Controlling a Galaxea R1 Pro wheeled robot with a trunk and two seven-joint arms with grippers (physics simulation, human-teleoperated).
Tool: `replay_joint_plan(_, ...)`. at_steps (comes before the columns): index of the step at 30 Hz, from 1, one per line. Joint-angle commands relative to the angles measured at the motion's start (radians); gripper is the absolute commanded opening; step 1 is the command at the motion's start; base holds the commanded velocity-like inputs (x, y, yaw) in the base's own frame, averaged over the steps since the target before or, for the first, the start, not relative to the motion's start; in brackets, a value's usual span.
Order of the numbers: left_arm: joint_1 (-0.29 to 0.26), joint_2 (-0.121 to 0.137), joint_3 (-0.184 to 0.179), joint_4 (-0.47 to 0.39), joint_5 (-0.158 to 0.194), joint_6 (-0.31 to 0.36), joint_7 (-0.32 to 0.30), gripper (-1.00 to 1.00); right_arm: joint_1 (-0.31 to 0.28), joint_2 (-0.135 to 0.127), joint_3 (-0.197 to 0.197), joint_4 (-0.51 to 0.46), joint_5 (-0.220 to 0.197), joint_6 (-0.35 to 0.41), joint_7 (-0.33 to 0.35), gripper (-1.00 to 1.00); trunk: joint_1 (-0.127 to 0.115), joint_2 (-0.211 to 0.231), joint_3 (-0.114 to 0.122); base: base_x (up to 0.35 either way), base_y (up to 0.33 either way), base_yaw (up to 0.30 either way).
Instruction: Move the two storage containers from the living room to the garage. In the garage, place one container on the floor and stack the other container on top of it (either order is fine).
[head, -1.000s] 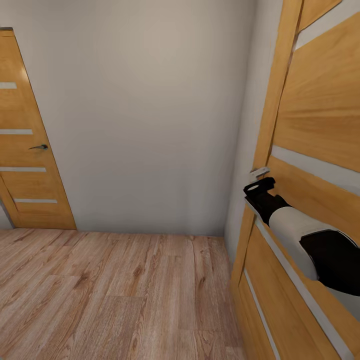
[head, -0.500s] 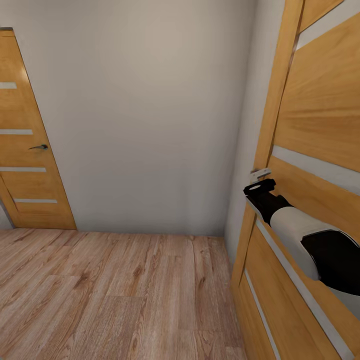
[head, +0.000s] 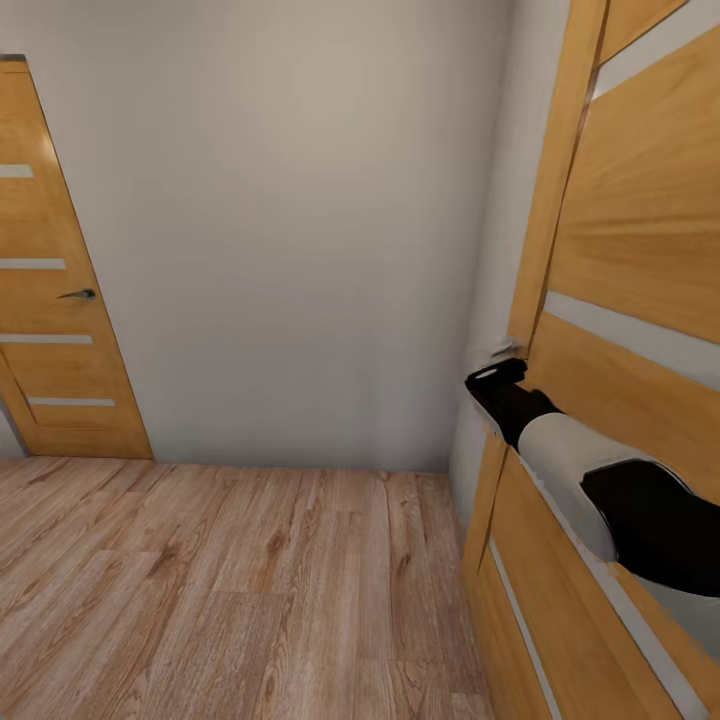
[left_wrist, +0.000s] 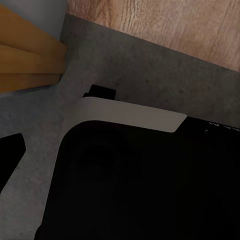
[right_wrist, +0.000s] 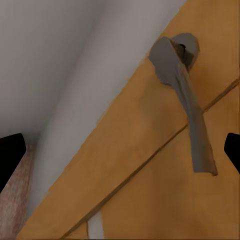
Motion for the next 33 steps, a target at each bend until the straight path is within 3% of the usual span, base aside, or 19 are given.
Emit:
replay_joint_plan(1,0.0,-0.001,0.005,-0.001,0.002,-0.002,0.001,1.0,0.0,0.026,0.0,-0.001,0.011,0.015,0.001,1.0,0.0,-0.001,-0.001,0.0,0.0,0.0)
replay_joint_plan(7,0.0,-0.001,0.005,0.0,0.002,-0.002,0.001,1.0,0.0,0.085,-0.002,0.007,0.009,0.02,0.001,1.0,0.0,-0.001,-0.001,0.0,0.0,0.0)
replay_joint_plan(12,0.0,-0.001,0.005,-0.001,0.002,-0.002,0.001,1.0,0.0,0.097,-0.007,0.015,0.006,0.012,0.009,1.0,0.0,-0.001,-0.001,0.0,0.0,0.0)
replay_joint_plan(14,0.0,-0.001,0.005,-0.001,0.002,-0.002,0.001,1.0,0.0,0.098,-0.019,0.028,-0.003,0.006,0.052,1.0,0.0,-0.001,-0.001,0.0,0.0,0.0)
replay_joint_plan(16,0.0,-0.001,0.005,-0.001,0.002,-0.001,0.001,1.0,0.0,0.097,-0.049,0.057,-0.038,-0.007,0.129,1.0,0.0,-0.001,-0.001,0.0,0.0,0.0)
replay_joint_plan(18,0.0,-0.001,0.005,0.0,0.002,-0.002,0.001,1.0,0.004,0.092,-0.094,0.129,-0.119,-0.041,0.256,1.0,0.0,-0.001,-0.001,0.0,0.0,0.0)
replay_joint_plan(20,0.0,-0.001,0.005,0.0,0.003,-0.002,0.001,1.0,0.009,0.089,-0.106,0.171,-0.158,-0.065,0.305,1.0,0.0,-0.001,-0.001,0.0,0.0,0.0)
replay_joint_plan(25,0.0,0.0,0.005,0.0,0.003,-0.001,0.001,1.0,0.025,0.083,-0.117,0.21,-0.208,-0.103,0.354,1.0,0.0,-0.001,-0.001,0.0,0.0,0.0)
replay_joint_plan(28,0.0,-0.001,0.005,0.0,0.004,-0.001,0.001,1.0,0.101,0.08,-0.12,0.218,-0.234,-0.111,0.363,1.0,0.0,-0.001,-0.001,0.0,0.0,0.0)
replay_joint_plan(30,0.0,0.0,0.006,0.0,0.004,-0.001,0.001,1.0,0.2,0.074,-0.121,0.219,-0.262,-0.113,0.365,1.0,0.0,-0.001,-0.001,0.0,0.0,0.0)
replay_joint_plan(32,0.0,0.0,0.005,0.0,0.005,0.0,0.001,1.0,0.338,0.056,-0.122,0.221,-0.292,-0.114,0.367,1.0,0.0,-0.001,-0.001,0.0,0.0,0.0)
replay_joint_plan(33,0.0,0.001,0.005,0.0,0.005,0.0,0.001,1.0,0.372,0.052,-0.122,0.221,-0.296,-0.115,0.368,1.0,0.0,-0.001,-0.001,0.0,0.0,0.0)
